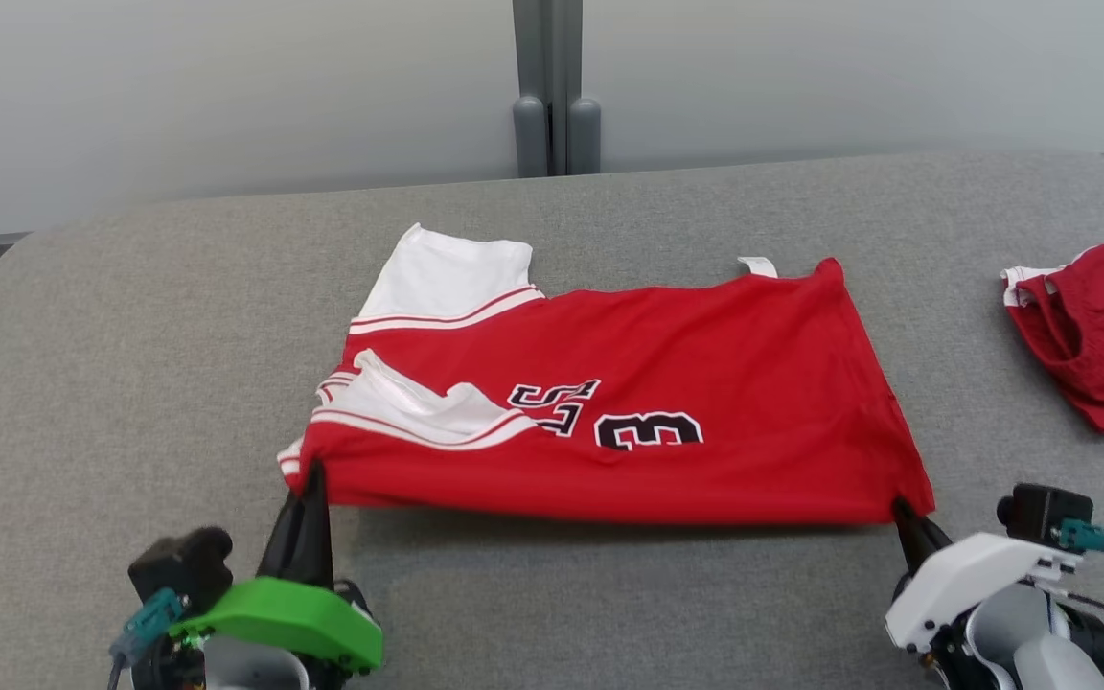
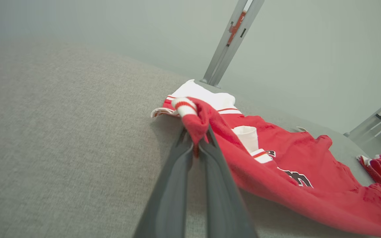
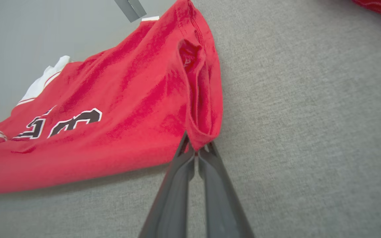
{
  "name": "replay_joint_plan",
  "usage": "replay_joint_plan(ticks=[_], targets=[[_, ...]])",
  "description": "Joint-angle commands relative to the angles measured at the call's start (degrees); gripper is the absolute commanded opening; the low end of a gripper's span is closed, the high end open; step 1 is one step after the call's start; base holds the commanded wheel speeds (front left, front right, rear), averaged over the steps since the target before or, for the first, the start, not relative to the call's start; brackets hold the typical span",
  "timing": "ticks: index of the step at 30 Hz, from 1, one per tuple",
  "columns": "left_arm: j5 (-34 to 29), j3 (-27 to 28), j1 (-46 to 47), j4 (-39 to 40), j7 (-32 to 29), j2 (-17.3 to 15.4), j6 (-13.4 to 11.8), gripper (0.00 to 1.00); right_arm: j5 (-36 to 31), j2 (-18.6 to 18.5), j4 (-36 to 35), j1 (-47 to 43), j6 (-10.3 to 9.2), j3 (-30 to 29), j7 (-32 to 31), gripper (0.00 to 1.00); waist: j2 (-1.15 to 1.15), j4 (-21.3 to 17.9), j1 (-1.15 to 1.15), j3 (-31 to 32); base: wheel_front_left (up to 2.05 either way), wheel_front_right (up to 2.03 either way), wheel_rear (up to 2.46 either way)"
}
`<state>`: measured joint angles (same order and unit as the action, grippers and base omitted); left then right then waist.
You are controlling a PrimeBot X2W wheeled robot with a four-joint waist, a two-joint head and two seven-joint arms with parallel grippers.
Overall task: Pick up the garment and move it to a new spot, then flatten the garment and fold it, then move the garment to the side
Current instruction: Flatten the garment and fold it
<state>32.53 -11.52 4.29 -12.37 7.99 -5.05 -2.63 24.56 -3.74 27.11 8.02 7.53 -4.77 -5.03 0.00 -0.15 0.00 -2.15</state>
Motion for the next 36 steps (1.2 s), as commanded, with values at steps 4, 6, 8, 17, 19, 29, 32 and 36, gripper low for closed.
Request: replay_joint_plan(ticks=[4, 6, 8, 17, 19, 29, 32, 36], targets=[[-0.01, -0.23, -8.91, 7.33, -4.53, -1.72, -3.84, 0.0, 0.29, 0.3, -7.1, -7.05, -0.1, -1.32, -3.49, 0.0, 0.0, 0.78, 0.0, 0.55, 0.0, 0.0, 0.0], [0.48, -0.14, -11.85, 8.85, -5.8, -1.7, -5.12, 0.0, 0.01, 0.42, -9.91, -9.46, -0.1, -1.82, -4.74, 0.0, 0.0, 0.81, 0.0, 0.5, 0.0, 0.0, 0.0], [0.77, -0.06, -13.93, 9.35, -6.64, -1.86, -5.84, 0.0, -0.39, 0.51, -12.06, -11.22, -0.1, -2.44, -5.61, 0.0, 0.0, 0.83, 0.0, 0.42, 0.0, 0.0, 0.0], [2.07, -0.04, -15.54, 5.01, -6.28, -1.02, -6.28, 1.0, -0.14, 0.72, -14.95, -14.46, -0.1, -2.68, -6.39, 1.0, 0.0, 0.34, 0.0, -0.14, 0.0, 0.0, 0.0], [2.03, 0.35, -15.36, 4.77, -6.04, -1.56, -6.25, 1.0, 0.07, 0.73, -15.1, -15.05, -0.1, -2.91, -5.91, 1.0, 0.0, 0.18, 0.0, -0.3, 0.0, 0.0, 0.0], [-0.81, 0.64, -4.92, 5.87, -8.77, -8.5, -3.72, 1.0, -2.68, 0.78, -19.73, -12.68, -0.09, -4.73, -3.69, 1.0, 0.0, -1.07, 0.0, -2.37, 0.0, 0.0, 0.0], [-2.44, -0.5, 2.82, 4.15, -12.03, -11.53, -1.54, 1.0, -3.39, 0.8, -20.96, -10.17, -0.09, -3.41, -4.36, 1.0, 0.0, -1.93, 0.0, -4.34, 0.0, 0.0, 0.0], [-3.93, -2.39, 14.45, 0.4, -16.79, -14.62, 1.8, 1.0, -4.38, 0.79, -21.56, -5.65, -0.09, -0.63, -4.82, 1.0, 0.0, -3.59, 0.0, -7.66, 0.0, 0.0, 0.0]])
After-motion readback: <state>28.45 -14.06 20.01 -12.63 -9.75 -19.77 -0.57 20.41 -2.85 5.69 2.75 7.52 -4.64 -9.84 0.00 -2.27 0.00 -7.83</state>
